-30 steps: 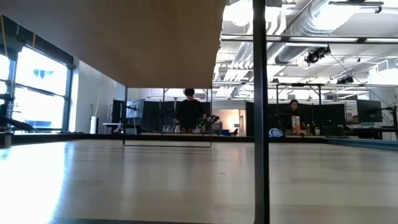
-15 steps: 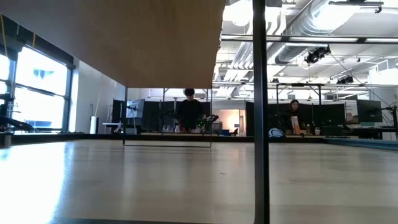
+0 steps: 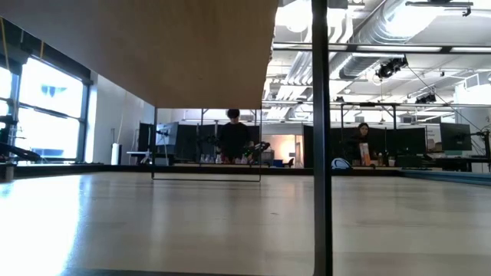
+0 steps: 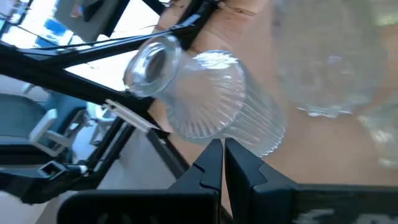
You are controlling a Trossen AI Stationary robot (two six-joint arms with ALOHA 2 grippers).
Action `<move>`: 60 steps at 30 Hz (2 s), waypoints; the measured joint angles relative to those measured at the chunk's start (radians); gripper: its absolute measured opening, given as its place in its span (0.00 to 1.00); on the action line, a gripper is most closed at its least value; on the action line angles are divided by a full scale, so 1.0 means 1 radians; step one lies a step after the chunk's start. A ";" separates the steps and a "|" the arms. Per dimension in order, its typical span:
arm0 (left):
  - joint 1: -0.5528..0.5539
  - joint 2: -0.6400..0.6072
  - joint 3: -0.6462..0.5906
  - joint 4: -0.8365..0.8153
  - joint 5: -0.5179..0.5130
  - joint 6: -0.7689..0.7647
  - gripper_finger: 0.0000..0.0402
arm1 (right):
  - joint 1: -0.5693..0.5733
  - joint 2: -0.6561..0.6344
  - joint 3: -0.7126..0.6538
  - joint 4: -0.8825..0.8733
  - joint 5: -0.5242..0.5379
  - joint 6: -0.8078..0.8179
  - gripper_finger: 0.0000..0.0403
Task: Sort vases onto shelf
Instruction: Put the transparent vase on the shelf to align with the other transparent vases
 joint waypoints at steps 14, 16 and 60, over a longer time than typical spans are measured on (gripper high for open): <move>-0.017 0.000 0.000 0.002 0.001 -0.011 0.00 | -0.033 0.069 0.000 0.168 -0.049 -0.053 0.00; -0.027 0.000 0.000 0.002 0.002 -0.019 0.00 | -0.032 0.069 0.001 0.167 -0.048 -0.053 0.00; 0.069 0.223 0.000 0.088 0.057 -0.137 0.00 | 0.235 0.009 0.014 -0.121 0.131 0.209 0.00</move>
